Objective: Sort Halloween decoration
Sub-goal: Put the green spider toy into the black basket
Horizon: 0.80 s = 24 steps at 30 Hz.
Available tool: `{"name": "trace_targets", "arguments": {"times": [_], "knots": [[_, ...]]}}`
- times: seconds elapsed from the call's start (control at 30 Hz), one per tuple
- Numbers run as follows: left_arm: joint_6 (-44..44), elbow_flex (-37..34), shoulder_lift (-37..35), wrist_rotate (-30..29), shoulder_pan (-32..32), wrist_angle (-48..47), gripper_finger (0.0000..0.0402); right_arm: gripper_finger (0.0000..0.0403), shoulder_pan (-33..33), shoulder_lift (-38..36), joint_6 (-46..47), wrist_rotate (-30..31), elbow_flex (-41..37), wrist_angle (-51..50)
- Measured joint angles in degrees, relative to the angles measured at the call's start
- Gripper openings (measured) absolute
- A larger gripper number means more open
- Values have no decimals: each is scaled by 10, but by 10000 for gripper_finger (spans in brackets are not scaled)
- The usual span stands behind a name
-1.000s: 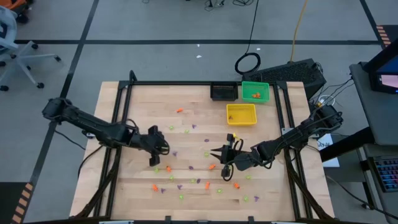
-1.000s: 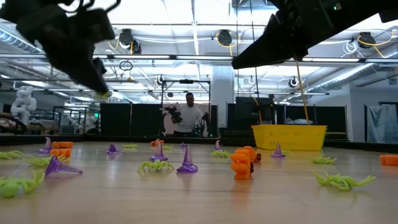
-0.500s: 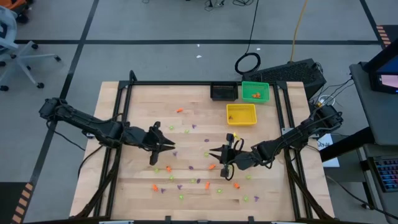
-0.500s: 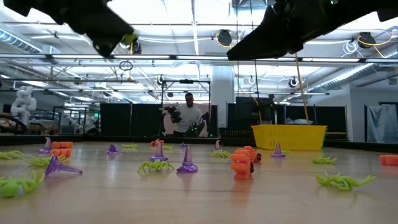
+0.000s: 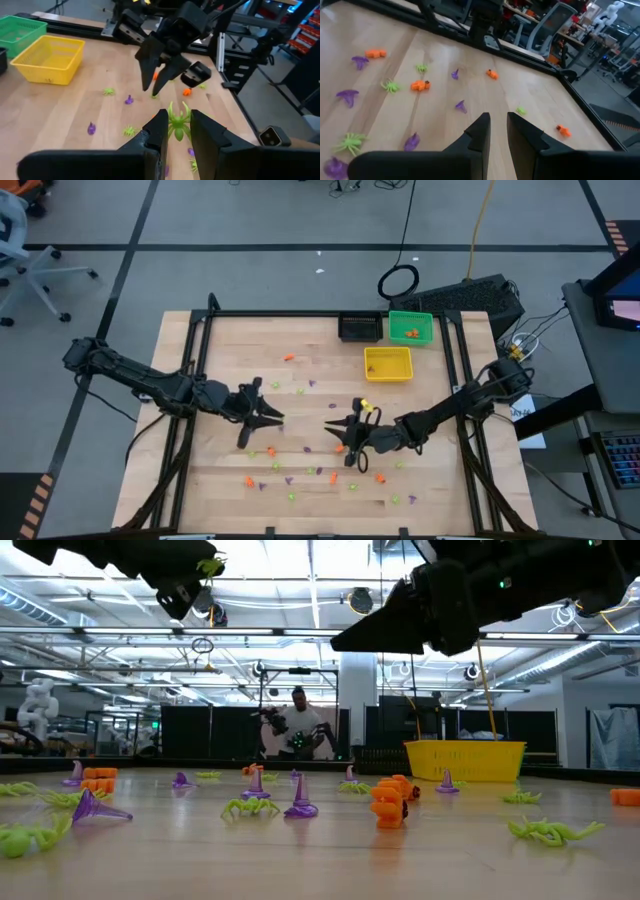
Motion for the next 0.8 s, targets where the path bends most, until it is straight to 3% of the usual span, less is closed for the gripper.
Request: {"name": "trace_targets", "arguments": {"times": [0.3,0.67,0.8], "knots": [[0,8,0,29,4,-19,68,56,4,-3,-84,-1,31,-16],[14,89,4,31,11,-129,68,134,4,-1,-249,-3,231,-248],[22,105,8,33,11,-149,68,155,3,13,-331,-24,283,-268]]}}
